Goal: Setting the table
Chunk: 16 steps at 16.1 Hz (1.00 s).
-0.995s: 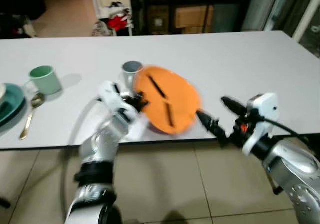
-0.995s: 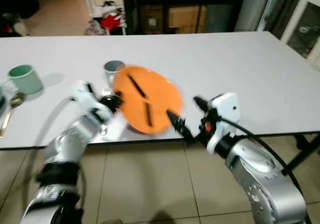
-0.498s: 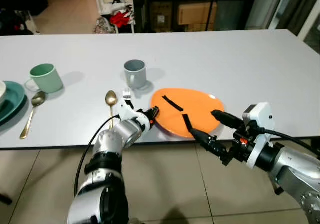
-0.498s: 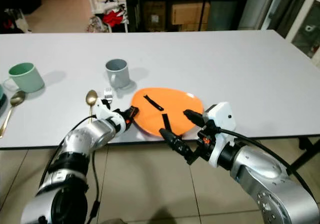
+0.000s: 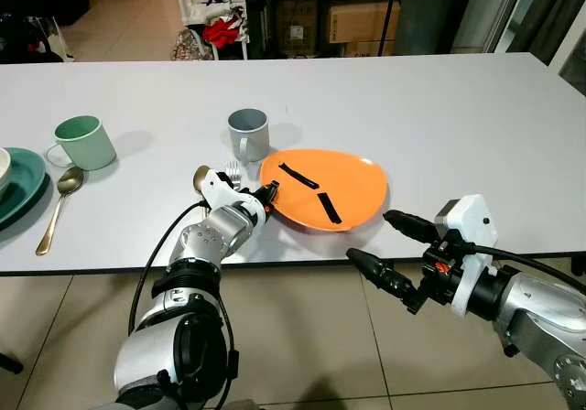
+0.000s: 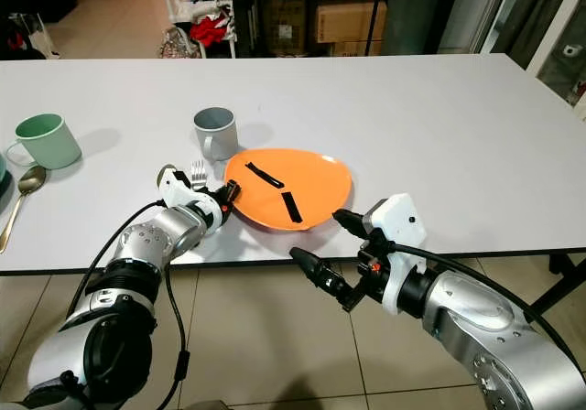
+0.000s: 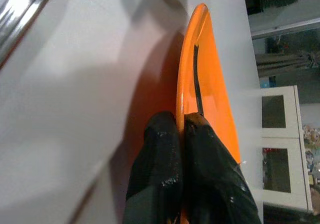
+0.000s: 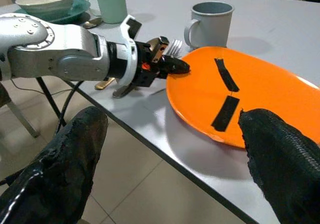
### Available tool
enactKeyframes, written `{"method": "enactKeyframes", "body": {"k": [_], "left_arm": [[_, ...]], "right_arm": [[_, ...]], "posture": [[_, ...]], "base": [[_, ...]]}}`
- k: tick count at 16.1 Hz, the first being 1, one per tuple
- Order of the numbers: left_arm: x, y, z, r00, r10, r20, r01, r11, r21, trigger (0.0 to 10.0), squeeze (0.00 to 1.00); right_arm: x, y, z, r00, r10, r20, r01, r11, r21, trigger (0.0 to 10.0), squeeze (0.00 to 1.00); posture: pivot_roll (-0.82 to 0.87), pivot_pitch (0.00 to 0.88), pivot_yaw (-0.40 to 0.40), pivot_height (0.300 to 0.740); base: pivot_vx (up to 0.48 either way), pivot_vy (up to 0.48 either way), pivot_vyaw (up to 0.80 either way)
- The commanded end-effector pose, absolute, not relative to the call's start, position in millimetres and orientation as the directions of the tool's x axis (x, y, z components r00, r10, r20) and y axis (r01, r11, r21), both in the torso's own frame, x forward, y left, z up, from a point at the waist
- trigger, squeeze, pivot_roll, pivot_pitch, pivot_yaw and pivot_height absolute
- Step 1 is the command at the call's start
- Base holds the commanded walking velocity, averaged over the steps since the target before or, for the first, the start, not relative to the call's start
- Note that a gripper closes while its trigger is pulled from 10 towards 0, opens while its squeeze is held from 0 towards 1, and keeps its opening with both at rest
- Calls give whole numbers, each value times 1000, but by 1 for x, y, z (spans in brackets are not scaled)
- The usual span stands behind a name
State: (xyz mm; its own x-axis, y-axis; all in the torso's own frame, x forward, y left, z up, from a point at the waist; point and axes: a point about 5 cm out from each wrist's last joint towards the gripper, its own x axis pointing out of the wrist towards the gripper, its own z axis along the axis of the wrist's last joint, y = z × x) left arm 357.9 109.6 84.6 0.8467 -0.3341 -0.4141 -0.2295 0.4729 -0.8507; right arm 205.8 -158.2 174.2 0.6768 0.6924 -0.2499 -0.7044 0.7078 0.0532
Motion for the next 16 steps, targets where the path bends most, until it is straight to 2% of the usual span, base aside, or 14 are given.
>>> {"method": "enactKeyframes", "body": {"k": [1,2,4,6,10,14,15,16], "left_arm": [[351,106,72,792,-355,-498,-239,570,-786,10000,549],[350,104,71,784,-364,-502,-221,592,-775,10000,1000],[346,96,68,744,-416,-523,-187,622,-760,10000,1000],[346,97,68,743,-412,-527,-172,643,-746,10000,1000],[353,112,80,779,-386,-494,-84,716,-693,10000,1000],[349,126,95,777,-403,-483,15,780,-625,10000,1000],[342,133,107,775,-406,-484,39,795,-605,10000,282],[338,136,112,777,-400,-486,33,797,-603,10000,0]], "right_arm": [[206,-159,173,679,685,-264,-700,713,47,10000,0],[206,-159,173,679,685,-265,-700,712,46,10000,0],[206,-160,173,682,680,-269,-698,715,38,10000,0],[207,-160,173,685,676,-270,-696,718,33,10000,0],[207,-160,173,680,684,-265,-701,712,38,10000,0],[206,-162,173,682,679,-271,-692,719,63,10000,0],[206,-163,172,689,673,-270,-684,727,66,10000,0],[205,-163,172,691,672,-267,-682,728,66,10000,0]], "posture": [[-4,0,62,740],[-4,0,62,740],[-3,0,63,740],[-2,0,64,740],[6,0,65,740],[15,0,65,740],[22,0,67,740],[21,0,70,740]], "base": [[0,0,0],[0,0,0],[0,0,0],[0,0,0],[0,0,0],[0,0,0],[0,0,0],[0,0,0]]}}
